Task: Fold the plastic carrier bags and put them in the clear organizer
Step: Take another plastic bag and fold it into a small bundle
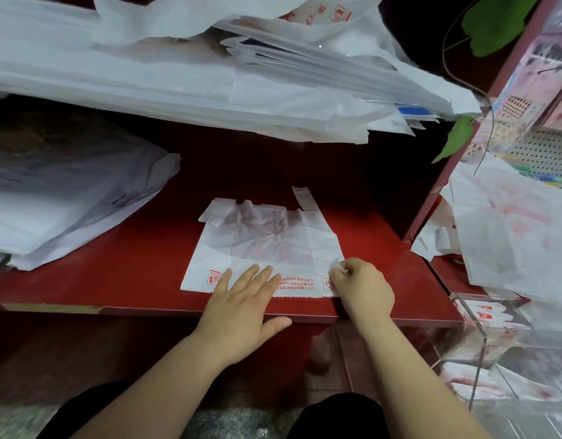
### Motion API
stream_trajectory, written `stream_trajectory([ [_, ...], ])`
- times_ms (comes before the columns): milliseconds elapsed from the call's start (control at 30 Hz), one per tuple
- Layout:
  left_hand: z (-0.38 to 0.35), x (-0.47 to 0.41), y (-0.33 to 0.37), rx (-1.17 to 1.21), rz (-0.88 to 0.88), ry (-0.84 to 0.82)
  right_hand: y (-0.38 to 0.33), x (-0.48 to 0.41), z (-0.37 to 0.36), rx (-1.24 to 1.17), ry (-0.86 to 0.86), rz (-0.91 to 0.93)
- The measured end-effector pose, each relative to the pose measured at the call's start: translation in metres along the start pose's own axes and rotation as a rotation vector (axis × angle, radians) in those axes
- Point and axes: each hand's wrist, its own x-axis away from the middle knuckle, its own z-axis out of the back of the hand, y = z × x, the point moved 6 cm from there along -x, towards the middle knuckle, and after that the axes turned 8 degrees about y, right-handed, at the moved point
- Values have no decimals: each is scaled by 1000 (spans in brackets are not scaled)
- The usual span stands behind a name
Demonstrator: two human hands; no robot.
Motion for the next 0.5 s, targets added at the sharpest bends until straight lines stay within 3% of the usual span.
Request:
stream_trajectory([
  [100,-1,-1,-2,-55,50,-35,-3,7,3,25,95,22],
  [200,1,2,-2,-72,88,-52,-31,26,9,-55,304,363],
  [300,0,0,-2,-63,83,-37,-52,57,-14,-104,74,657],
  [367,2,2,-5,-57,68,-17,-46,63,-22,-54,-60,694],
  [500,11,12,-26,-22,98,16,-23,46,-19,169,-170,682],
])
